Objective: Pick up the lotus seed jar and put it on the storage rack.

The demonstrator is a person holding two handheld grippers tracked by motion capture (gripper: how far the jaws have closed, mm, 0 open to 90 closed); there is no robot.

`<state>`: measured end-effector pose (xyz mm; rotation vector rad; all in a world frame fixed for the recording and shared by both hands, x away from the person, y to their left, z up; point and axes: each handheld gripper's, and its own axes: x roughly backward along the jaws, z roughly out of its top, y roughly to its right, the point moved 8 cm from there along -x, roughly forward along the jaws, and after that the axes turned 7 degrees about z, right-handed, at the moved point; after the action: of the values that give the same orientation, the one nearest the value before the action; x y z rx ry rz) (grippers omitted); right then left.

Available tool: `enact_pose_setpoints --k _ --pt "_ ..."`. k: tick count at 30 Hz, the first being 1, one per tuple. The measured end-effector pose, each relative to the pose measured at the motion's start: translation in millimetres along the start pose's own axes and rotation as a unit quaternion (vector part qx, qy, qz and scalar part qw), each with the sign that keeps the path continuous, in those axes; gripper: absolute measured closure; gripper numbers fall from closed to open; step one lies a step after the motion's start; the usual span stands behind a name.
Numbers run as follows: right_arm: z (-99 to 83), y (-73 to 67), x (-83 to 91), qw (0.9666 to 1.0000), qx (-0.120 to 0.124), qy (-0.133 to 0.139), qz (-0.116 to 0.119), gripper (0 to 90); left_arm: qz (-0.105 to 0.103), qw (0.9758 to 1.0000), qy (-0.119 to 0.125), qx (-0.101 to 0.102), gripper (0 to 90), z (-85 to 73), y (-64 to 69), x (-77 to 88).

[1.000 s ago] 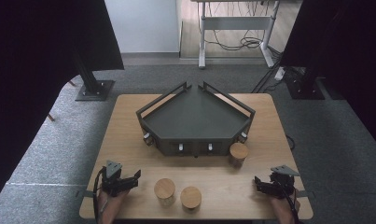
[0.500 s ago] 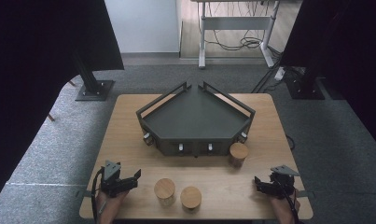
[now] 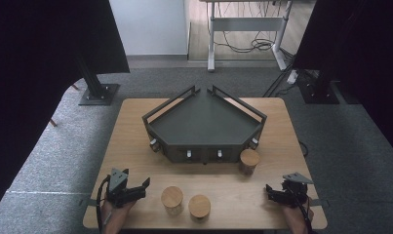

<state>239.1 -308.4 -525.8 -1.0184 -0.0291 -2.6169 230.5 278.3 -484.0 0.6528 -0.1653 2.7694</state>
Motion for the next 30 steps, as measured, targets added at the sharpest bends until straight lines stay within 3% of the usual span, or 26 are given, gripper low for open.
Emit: enact_pose_setpoints --k 16,30 --pt "0.0 0.1 0.0 1.0 0.0 0.0 0.0 6.9 -0.019 0.9997 0.013 -0.008 8.4 3.5 10.5 6.6" --pt "0.0 0.1 0.0 1.0 0.001 0.0 0.001 6.9 -0.029 0.9992 0.026 -0.003 8.4 4.8 14.5 11.6"
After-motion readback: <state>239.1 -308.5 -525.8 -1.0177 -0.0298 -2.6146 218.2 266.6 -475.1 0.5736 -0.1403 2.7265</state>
